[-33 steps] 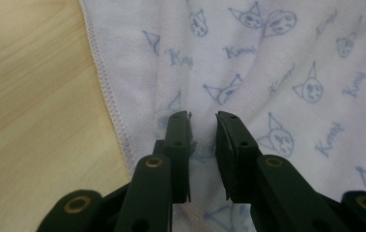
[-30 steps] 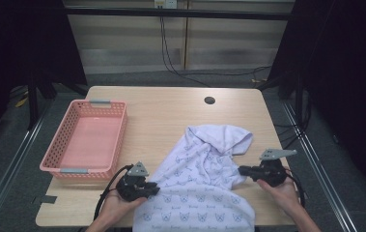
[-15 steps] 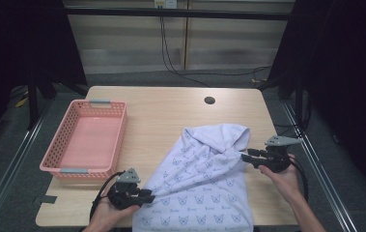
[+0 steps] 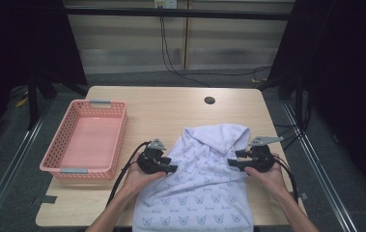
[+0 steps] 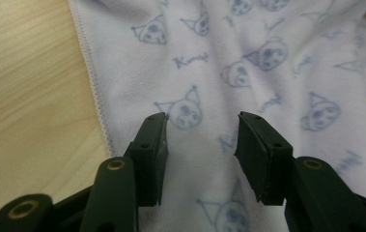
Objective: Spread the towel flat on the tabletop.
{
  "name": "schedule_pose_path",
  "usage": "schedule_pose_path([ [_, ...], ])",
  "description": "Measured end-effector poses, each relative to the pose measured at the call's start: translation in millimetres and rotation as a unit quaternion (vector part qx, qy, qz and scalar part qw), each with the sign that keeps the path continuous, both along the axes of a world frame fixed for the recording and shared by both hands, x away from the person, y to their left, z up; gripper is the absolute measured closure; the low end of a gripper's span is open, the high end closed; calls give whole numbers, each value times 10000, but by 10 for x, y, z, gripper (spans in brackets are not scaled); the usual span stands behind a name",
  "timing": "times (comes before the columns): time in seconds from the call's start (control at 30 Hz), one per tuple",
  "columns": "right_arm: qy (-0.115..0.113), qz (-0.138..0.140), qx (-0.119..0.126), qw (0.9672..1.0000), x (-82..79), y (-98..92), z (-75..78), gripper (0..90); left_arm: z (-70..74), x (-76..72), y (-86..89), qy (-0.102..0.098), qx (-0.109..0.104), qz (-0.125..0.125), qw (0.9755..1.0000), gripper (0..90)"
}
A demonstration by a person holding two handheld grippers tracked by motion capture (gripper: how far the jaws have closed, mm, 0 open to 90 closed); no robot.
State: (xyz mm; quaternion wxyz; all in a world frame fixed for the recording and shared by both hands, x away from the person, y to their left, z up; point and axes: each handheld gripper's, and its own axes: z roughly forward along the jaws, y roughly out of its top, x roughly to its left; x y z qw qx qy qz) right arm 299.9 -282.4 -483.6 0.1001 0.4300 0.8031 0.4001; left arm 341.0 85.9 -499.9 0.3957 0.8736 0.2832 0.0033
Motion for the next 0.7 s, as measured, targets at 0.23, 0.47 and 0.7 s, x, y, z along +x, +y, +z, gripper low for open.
schedule_pose_path([
  [0.23, 134, 51, -226, 9996, -124, 47, -146, 572, 34, -206, 226, -165, 370, -19, 9992, 881],
  [0.47, 299, 509, -87, 9982, -323, 169, -129, 737, 57, -716, 594, 376, 203, -265, 9987, 885],
  [0.7, 404, 970, -134, 9944, -605, 341, -108, 760, 133, -943, 598, 296, 50, -520, 9982, 745],
])
